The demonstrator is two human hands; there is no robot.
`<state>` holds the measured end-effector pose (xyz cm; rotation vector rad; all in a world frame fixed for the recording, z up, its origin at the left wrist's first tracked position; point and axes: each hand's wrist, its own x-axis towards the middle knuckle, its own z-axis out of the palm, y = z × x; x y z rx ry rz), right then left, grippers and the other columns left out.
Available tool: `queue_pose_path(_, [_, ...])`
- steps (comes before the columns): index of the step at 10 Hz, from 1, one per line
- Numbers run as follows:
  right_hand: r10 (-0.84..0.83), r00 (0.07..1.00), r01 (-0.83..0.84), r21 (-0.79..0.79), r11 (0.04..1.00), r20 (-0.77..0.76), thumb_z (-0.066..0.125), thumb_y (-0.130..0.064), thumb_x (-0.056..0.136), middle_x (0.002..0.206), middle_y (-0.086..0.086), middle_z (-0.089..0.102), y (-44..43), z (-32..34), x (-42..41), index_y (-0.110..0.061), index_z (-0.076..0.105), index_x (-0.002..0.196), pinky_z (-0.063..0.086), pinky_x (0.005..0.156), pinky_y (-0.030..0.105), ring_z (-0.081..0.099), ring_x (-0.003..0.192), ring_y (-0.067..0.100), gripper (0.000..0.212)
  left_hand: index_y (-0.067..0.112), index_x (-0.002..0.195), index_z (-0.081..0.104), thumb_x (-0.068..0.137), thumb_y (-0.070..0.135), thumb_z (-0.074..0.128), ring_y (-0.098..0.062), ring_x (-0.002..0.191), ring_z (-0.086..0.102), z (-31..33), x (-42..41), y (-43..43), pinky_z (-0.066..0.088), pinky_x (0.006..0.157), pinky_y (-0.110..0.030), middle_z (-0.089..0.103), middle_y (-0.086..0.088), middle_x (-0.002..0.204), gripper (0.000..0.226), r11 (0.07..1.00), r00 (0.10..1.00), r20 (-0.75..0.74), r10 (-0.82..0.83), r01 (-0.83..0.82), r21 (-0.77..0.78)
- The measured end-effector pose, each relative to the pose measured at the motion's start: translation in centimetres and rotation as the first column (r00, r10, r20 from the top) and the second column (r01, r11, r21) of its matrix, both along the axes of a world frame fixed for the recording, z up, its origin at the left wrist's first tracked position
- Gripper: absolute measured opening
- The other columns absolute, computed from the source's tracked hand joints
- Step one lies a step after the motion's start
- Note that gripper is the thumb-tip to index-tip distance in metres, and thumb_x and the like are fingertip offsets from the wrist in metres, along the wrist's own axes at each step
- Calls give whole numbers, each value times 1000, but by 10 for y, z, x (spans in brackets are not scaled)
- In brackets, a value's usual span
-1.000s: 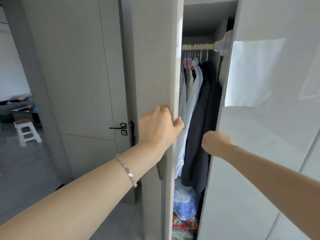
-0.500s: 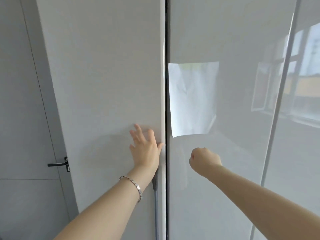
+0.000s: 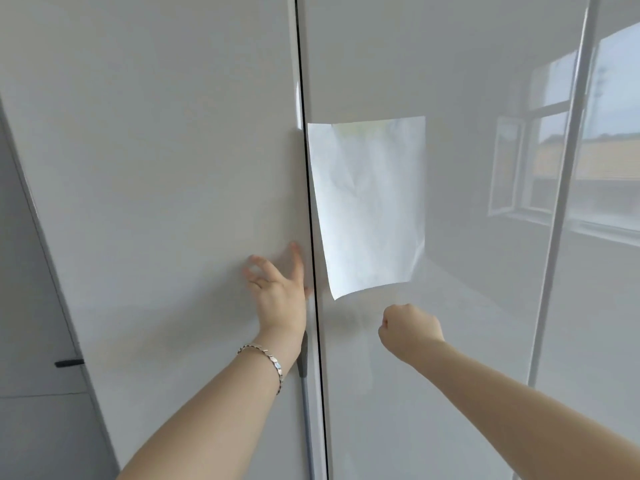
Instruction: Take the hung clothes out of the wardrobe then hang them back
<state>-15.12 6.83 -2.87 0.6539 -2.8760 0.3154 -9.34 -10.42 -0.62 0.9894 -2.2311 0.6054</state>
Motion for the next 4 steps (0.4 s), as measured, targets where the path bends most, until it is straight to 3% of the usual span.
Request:
queue_pose_path(1, [-23, 1000, 24, -31, 999, 18, 38, -10, 87, 67, -2, 39, 5, -5, 4, -13, 45, 80, 25, 47, 22, 47, 72, 26, 10, 40, 139, 39, 64, 79, 57, -36, 88, 68, -2, -1, -4, 52, 73, -28, 61, -28, 117, 86, 1000, 999, 46, -14, 15, -8])
queue_pose_path(2, [-17, 994, 24, -63, 998, 106, 40, -11, 87, 89, 2, 56, 14, -5, 20, -9, 57, 97, 36, 58, 22, 56, 83, 26, 20, 27, 150, -1, 87, 47, 57, -49, 113, 53, 1, 3, 0, 48, 88, -34, 33, -40, 137, 88, 991, 989, 119, -87, 74, 112])
queue_pose_path(3, [18, 981, -20, 8, 1000, 192, 42, -14, 89, 116, 3, 59, 29, -8, 38, -12, 59, 113, 40, 70, 24, 61, 103, 25, 30, 21, 149, -10, 92, 20, 50, -48, 130, 33, 11, 17, 8, 42, 93, -33, 4, -40, 146, 83, 924, 970, 135, -205, 146, 353])
queue_pose_path(4, [72, 969, -96, 92, 991, 238, 43, -14, 89, 114, 4, 64, 54, 25, 56, -9, 62, 114, 47, 71, 21, 63, 92, 21, 32, 16, 122, 47, 90, 17, 45, -30, 114, 50, 25, 41, 28, 41, 80, -28, 46, -16, 131, 32, 842, 924, 137, -358, 256, 476])
